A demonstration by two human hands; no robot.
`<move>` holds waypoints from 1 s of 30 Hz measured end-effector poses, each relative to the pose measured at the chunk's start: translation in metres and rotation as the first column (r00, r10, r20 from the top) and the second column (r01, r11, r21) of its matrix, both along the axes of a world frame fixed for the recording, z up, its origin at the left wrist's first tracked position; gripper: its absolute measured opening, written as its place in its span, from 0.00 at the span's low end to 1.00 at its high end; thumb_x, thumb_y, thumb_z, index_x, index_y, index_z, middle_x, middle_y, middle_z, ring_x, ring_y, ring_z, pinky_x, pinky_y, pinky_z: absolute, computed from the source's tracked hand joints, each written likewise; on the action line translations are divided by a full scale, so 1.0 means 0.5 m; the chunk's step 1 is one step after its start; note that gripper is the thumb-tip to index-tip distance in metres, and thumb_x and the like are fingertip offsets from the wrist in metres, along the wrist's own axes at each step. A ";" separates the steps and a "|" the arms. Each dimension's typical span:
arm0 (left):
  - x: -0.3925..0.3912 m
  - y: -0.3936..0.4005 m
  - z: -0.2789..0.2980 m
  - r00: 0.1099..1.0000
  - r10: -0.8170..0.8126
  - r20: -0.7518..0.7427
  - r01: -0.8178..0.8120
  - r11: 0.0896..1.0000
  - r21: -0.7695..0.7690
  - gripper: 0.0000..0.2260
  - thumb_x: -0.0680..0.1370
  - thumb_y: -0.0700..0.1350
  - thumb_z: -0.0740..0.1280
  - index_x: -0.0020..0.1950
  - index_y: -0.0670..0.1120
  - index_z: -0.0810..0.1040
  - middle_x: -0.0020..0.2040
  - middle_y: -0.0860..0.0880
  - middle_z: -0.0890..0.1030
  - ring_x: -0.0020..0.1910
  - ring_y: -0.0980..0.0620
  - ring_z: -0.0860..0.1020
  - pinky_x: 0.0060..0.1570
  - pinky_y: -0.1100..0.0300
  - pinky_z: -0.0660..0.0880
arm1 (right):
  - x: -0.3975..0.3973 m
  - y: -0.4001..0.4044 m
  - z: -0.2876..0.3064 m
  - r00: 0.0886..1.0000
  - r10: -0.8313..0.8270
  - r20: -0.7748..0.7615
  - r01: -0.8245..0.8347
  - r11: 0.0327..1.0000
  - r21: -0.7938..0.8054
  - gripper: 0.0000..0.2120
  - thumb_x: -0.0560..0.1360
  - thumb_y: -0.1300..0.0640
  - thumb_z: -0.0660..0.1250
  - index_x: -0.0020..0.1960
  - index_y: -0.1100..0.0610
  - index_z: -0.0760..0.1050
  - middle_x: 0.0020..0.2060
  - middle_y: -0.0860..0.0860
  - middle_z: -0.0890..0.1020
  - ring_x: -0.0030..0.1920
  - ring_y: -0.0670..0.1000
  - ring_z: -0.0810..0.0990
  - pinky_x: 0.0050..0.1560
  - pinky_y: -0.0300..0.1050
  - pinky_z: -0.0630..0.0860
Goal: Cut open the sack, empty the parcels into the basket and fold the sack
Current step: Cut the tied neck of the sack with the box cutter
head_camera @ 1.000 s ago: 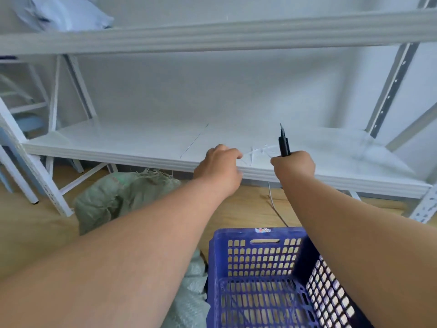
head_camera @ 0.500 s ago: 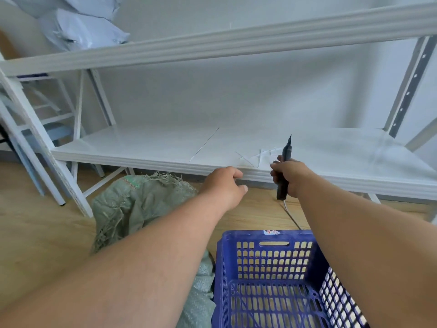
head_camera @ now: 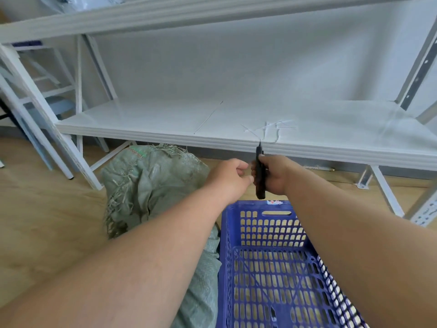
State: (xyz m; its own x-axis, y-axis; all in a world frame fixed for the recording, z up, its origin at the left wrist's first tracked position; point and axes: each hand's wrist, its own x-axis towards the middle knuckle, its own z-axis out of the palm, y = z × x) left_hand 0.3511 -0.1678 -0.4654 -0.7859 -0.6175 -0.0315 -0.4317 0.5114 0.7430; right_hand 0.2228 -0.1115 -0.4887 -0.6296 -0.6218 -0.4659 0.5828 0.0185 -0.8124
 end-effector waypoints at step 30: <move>-0.056 -0.025 -0.005 0.957 0.253 -0.142 -0.146 0.843 0.519 0.13 0.80 0.36 0.64 0.65 0.38 0.75 0.38 0.47 0.78 0.38 0.49 0.81 0.49 0.52 0.81 | -0.115 -0.041 -0.032 0.311 0.547 -0.777 0.435 0.645 0.628 0.29 0.82 0.45 0.51 0.78 0.55 0.51 0.79 0.51 0.51 0.78 0.53 0.47 0.75 0.52 0.50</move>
